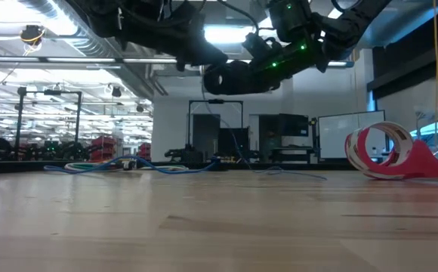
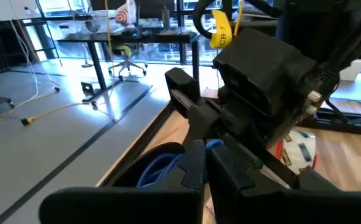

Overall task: Coil cords
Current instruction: Coil the blue wire onto the spool

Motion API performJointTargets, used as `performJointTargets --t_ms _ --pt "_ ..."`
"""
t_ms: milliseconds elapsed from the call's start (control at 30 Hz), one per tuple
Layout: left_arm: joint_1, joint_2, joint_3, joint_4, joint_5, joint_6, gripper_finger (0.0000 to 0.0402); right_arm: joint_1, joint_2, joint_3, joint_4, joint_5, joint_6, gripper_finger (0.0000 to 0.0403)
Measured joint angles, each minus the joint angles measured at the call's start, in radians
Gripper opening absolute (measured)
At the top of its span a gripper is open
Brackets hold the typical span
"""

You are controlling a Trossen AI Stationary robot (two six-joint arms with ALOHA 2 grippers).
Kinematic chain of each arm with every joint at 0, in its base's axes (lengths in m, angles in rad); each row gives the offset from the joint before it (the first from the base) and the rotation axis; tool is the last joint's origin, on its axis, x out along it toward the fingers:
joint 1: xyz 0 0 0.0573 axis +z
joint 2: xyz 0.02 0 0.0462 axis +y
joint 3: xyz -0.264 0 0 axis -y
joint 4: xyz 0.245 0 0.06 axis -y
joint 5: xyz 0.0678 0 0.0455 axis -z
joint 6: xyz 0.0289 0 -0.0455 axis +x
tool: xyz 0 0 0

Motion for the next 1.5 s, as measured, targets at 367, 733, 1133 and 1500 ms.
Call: performJointTargets --t_ms 367,733,1133,1500 --pt "-0.032 0.025 0.001 0.040 0.011 0.056 0.0029 0.001 0.000 0.032 0.002 -0.022 0.024 0.0001" --pt "-0.031 0.025 0.002 -0.006 -0.060 0.153 0.0122 0.000 0.000 0.032 -0.003 -0.028 0.052 0.0001" --pt "-0.153 0.027 0.000 -0.024 -0.211 0.251 0.0128 0.003 -0.007 0.034 0.007 -0.050 0.050 0.0001" --pt "-0.215 0.030 -0.002 -0.013 -0.481 0.467 0.0128 0.003 -0.008 0.038 0.018 -0.042 0.055 0.0001"
